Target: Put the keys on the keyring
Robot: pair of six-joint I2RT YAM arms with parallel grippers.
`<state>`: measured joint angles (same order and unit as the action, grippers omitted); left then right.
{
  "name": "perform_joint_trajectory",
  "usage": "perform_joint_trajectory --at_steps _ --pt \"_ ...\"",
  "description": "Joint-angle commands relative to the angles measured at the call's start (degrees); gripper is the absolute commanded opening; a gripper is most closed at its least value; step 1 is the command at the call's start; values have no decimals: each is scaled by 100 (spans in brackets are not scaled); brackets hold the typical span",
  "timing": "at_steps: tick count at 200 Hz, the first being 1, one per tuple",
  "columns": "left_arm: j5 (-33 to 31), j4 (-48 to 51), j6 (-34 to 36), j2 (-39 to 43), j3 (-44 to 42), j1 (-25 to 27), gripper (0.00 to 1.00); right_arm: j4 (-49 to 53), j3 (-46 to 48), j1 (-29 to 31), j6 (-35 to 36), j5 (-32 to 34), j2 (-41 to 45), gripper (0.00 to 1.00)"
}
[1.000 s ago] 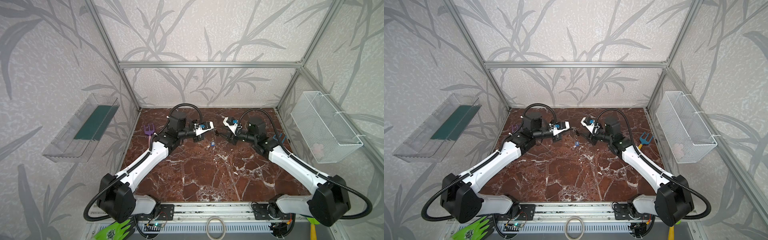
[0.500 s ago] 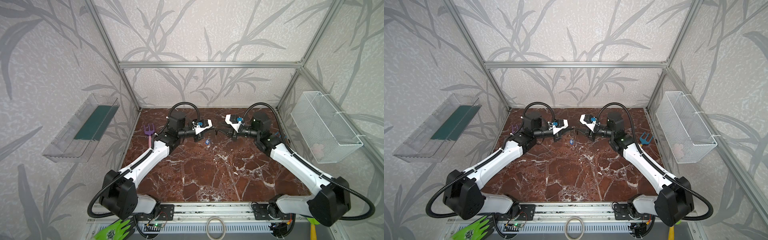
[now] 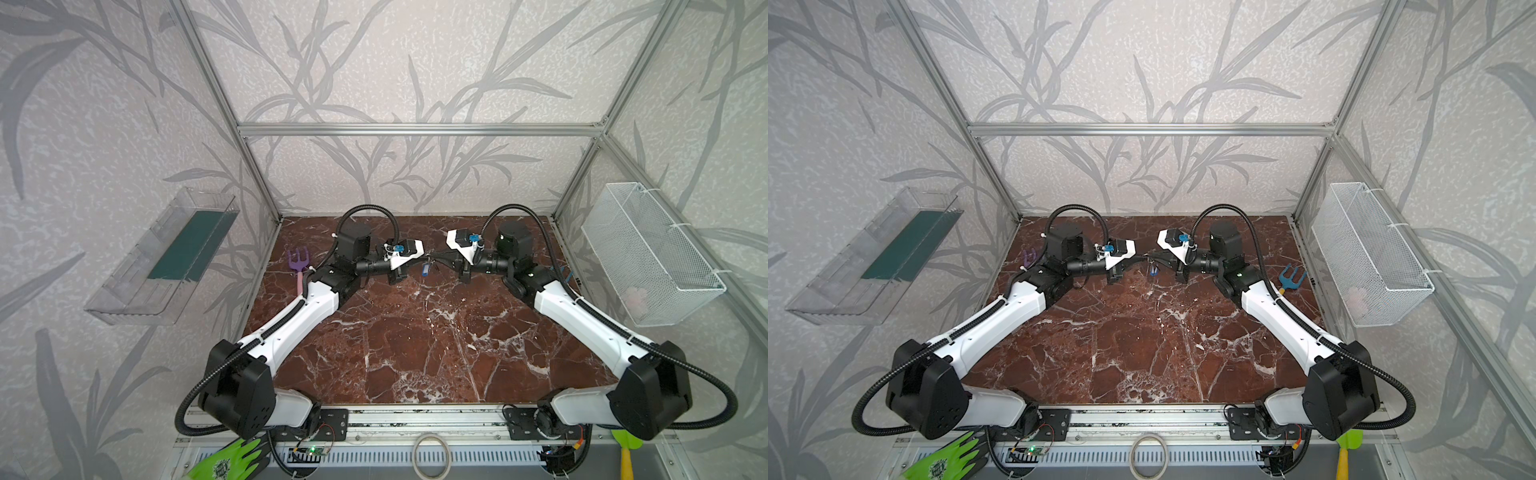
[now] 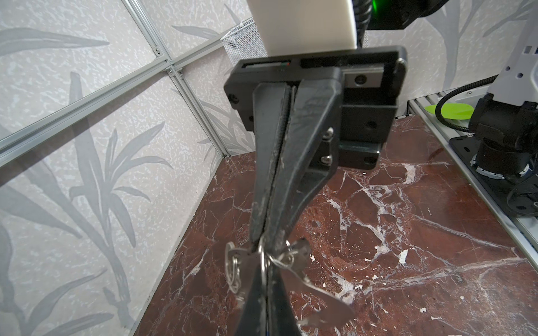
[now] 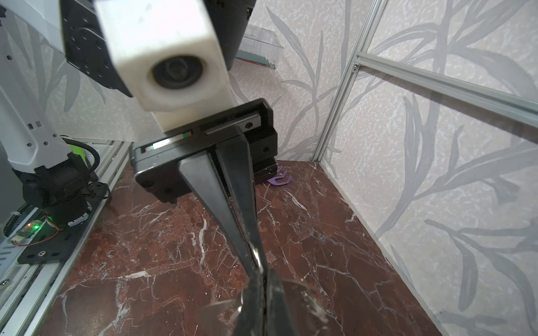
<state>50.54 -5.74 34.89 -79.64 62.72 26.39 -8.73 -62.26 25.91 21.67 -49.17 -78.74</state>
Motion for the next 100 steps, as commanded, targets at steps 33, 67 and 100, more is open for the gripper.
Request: perform_joint_trajectory --at_steps 33,67,100 --pt "-155 57 287 -76 123 -7 8 486 -230 19 296 -70 113 0" --pt "-606 335 592 -25 260 17 33 1436 -602 17 491 293 38 0" --pt "-1015 1390 1384 -8 692 132 33 2336 -980 19 751 626 -86 0"
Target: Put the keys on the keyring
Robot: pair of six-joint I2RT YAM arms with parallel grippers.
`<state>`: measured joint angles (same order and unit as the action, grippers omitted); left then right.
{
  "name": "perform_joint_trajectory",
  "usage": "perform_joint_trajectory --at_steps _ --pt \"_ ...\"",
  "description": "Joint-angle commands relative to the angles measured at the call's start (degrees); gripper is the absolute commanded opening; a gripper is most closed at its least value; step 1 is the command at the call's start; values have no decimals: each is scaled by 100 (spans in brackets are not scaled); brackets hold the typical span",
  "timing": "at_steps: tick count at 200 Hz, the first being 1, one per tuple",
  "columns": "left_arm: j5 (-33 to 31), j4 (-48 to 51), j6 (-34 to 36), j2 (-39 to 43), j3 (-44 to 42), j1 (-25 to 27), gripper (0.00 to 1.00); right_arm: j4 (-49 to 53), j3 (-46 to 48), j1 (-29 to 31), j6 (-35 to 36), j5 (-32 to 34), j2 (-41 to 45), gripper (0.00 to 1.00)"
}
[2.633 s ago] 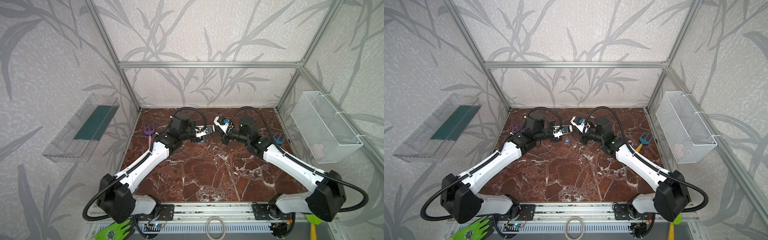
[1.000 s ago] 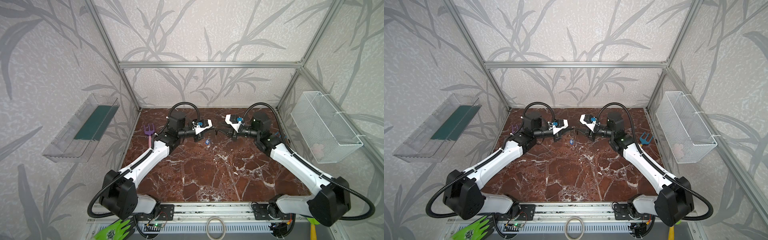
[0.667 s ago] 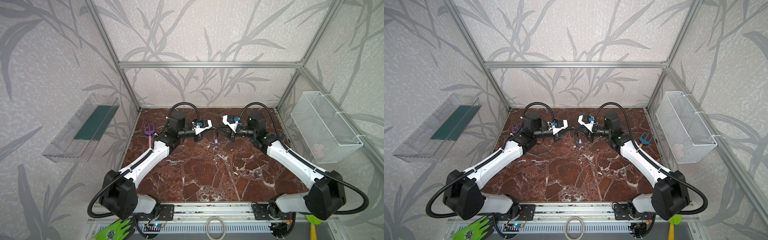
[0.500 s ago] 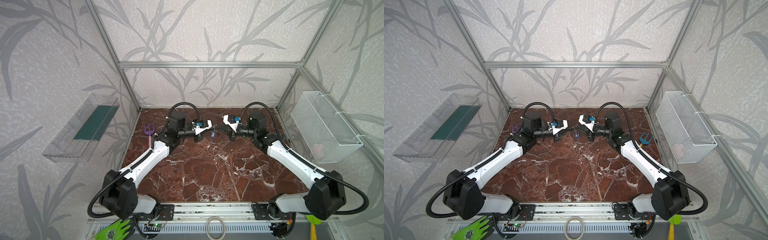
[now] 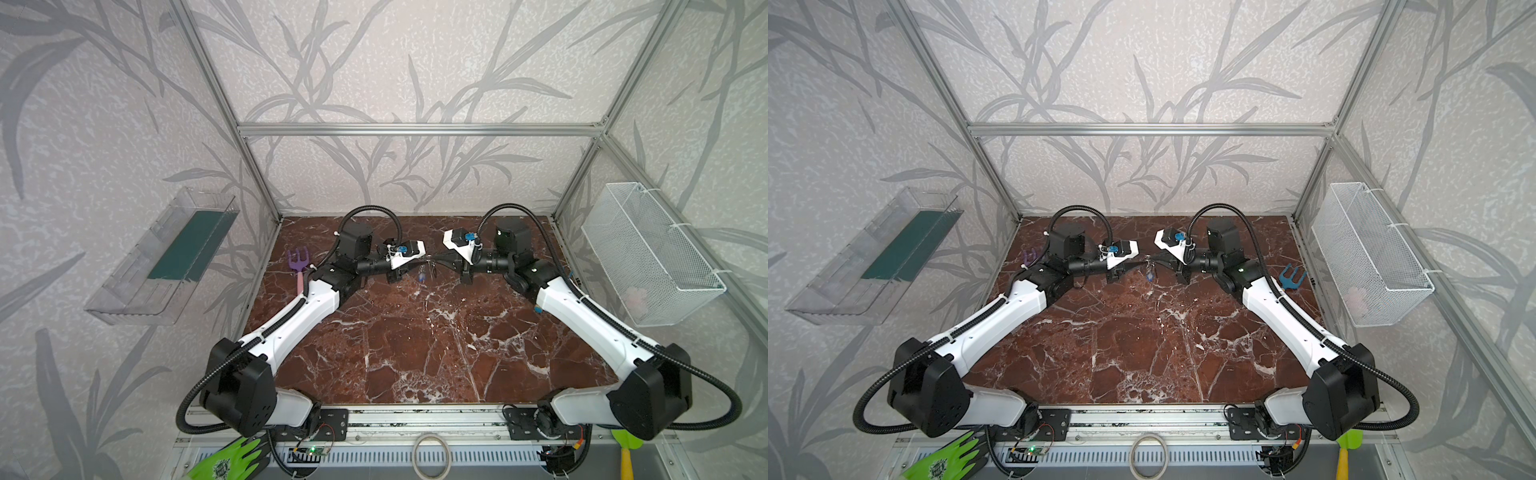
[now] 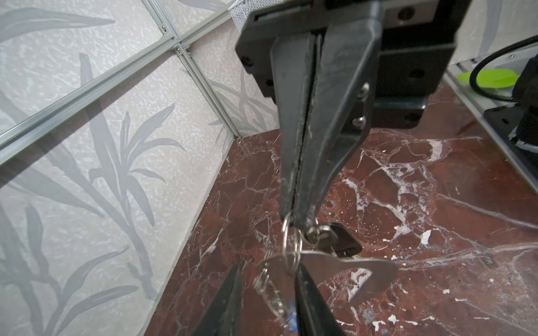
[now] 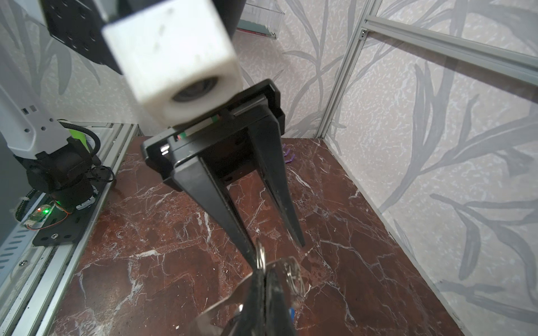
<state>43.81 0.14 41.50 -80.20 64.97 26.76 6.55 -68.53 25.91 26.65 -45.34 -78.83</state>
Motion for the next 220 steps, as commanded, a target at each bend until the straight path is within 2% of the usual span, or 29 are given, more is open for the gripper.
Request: perform_joint_trajectory --at_steps 1,28,64,145,170,200,213,220 --pt "-353 842 753 45 478 102 33 828 -362 15 261 249 -83 0" --pt "-473 1471 1265 -35 815 230 32 1431 -703 55 411 404 -250 0" --pt "-523 1946 1555 -178 1140 374 29 2145 -1110 193 648 806 -465 0" --pt "-722 2240 1634 -595 1442 531 24 2043 -945 252 609 784 -283 0" --pt "-643 2162 1561 -654 1487 545 14 1948 -838 256 630 702 -238 0" --pt "-559 2025 1441 -694 1518 584 8 1858 -763 283 667 702 -232 0" --pt "-549 1983 1382 -710 1518 589 0 1679 -689 278 571 815 -189 0" --pt "-563 1960 1358 -711 1505 586 0 1525 -615 283 485 931 -147 2"
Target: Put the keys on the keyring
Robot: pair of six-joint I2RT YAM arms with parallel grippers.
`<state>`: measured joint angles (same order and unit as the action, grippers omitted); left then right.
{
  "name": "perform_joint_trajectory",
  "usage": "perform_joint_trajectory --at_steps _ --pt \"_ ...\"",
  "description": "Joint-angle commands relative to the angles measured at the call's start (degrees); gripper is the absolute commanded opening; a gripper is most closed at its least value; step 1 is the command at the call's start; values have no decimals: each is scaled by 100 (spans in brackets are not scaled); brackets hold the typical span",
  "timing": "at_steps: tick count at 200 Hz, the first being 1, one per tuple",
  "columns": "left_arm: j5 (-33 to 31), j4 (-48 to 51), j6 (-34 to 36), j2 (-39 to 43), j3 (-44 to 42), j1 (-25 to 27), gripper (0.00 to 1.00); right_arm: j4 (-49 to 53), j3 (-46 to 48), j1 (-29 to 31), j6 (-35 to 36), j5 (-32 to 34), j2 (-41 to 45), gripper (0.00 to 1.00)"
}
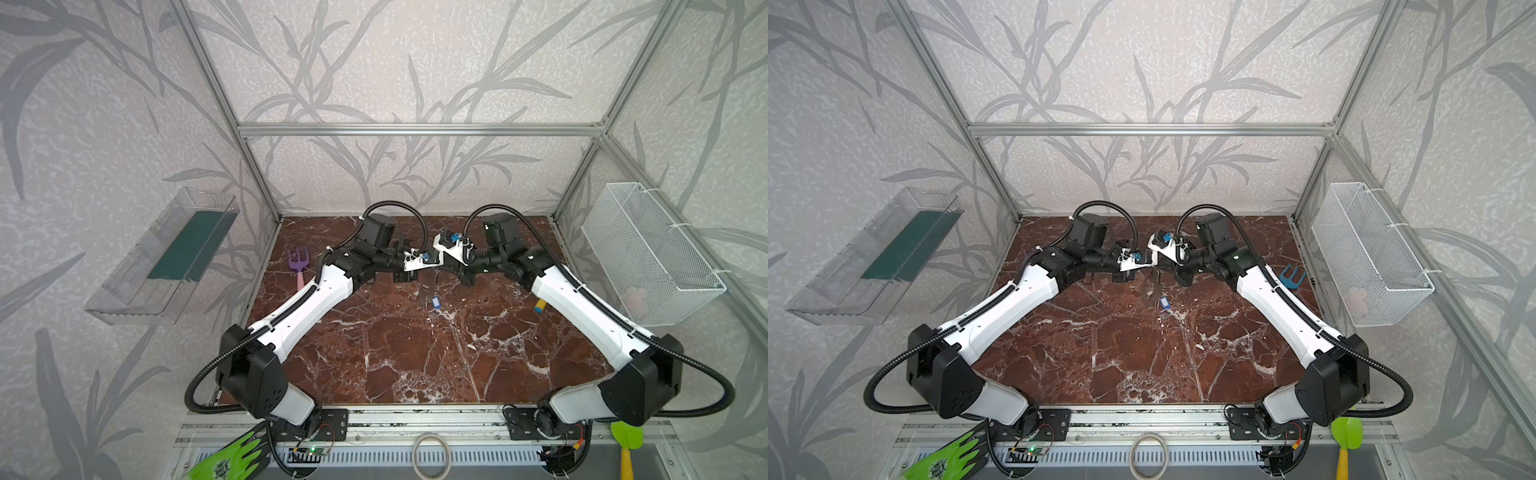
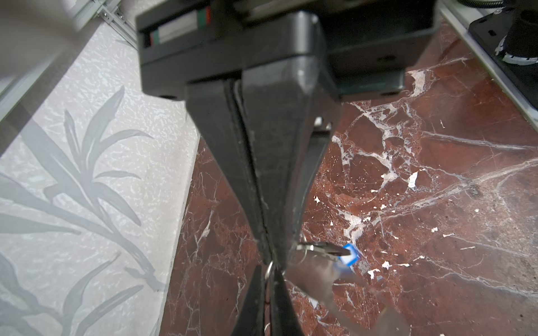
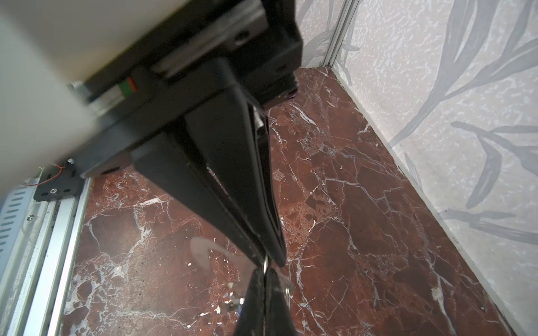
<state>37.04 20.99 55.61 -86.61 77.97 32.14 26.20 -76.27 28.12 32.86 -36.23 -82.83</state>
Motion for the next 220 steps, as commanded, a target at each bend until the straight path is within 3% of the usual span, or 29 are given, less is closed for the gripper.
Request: perform_joint_trajectory --at_steps 1,10,38,82,158,220 --pt "113 -128 -57 -73 203 47 0 -458 171 58 -142 37 265 3" --pt "86 -200 -137 -59 169 52 0 -659 330 40 -205 223 341 14" --pt "79 -675 -552 12 -40 30 0 -1158 855 -137 -431 515 607 29" --pt "-52 -1729 -1351 56 -377 29 0 -2150 1697 -219 -1223 992 1132 42" --pt "27 -2313 -1713 131 -577 15 0 -2794 1619 -224 -1820 876 932 38" --pt "72 -2874 -2152 272 -810 15 0 -2840 1429 -221 -2019 868 686 26"
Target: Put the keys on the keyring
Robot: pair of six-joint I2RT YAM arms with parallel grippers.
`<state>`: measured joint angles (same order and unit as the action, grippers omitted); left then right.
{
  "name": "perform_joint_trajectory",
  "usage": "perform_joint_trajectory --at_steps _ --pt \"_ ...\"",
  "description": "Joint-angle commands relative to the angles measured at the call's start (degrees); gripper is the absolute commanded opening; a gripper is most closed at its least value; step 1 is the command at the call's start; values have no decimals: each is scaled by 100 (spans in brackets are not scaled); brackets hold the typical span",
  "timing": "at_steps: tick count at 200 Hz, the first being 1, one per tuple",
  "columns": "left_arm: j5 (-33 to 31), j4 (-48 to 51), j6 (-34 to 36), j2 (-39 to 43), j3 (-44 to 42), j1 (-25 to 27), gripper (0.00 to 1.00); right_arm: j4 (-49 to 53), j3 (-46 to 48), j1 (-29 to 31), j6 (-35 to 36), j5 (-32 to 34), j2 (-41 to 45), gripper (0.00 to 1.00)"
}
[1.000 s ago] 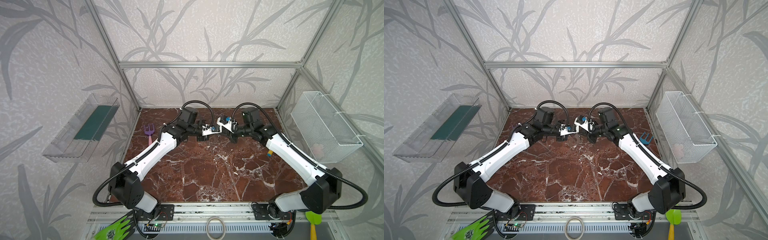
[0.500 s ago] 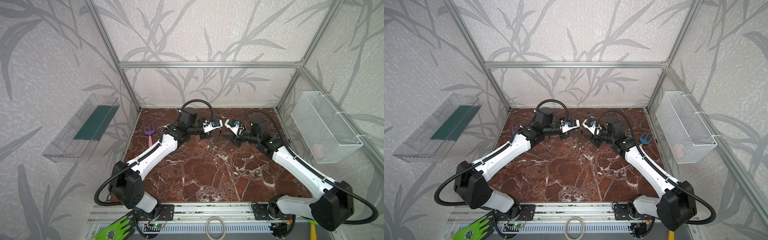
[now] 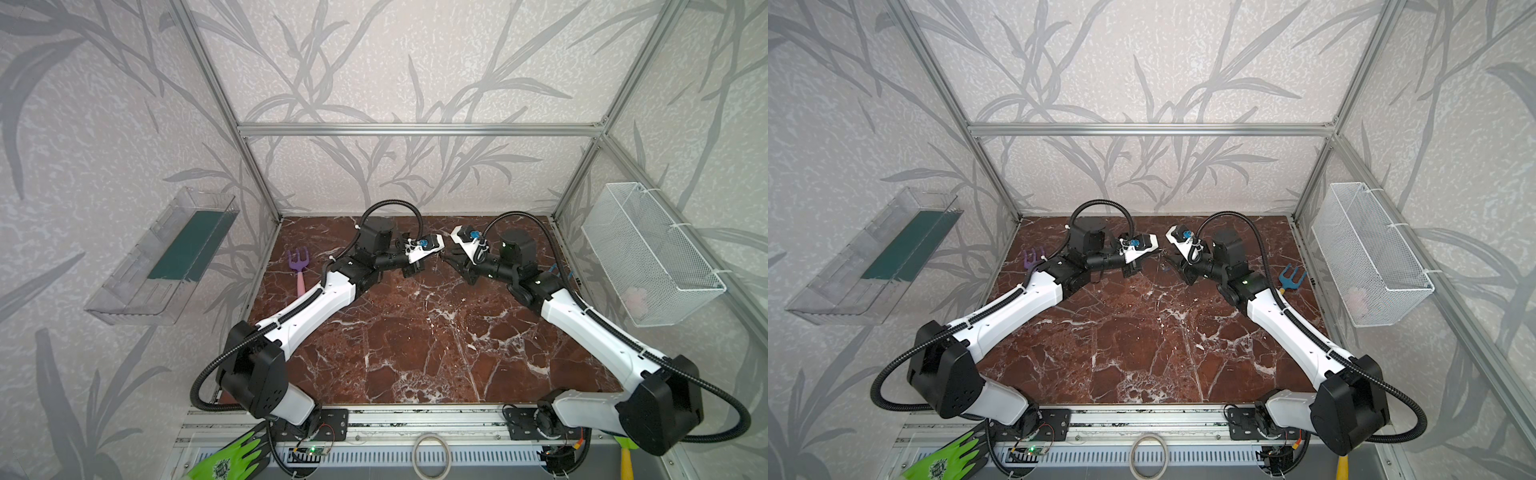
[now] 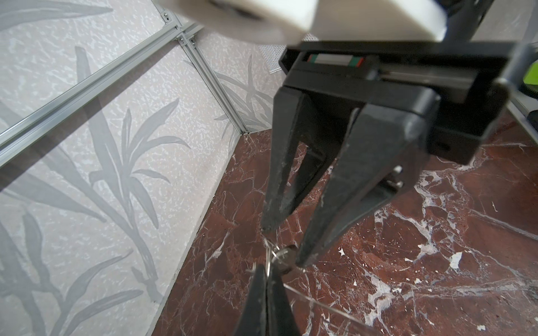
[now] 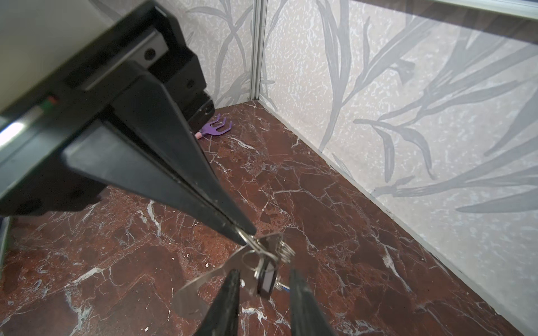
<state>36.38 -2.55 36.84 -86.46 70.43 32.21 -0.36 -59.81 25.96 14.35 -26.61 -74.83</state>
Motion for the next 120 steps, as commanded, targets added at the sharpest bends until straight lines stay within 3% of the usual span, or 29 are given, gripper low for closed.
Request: perform_joint_trajectory --at_steps 1,62,120 --pt "139 -528 -278 259 -61 11 0 -180 -225 -8 -169 -96 -117 25" --pt "321 -1398 -940 240 -279 -55 0 109 -407 -3 81 -100 -262 0" --pt "853 -2723 -1829 195 -639 -258 0 668 -701 -43 471 -598 -460 0"
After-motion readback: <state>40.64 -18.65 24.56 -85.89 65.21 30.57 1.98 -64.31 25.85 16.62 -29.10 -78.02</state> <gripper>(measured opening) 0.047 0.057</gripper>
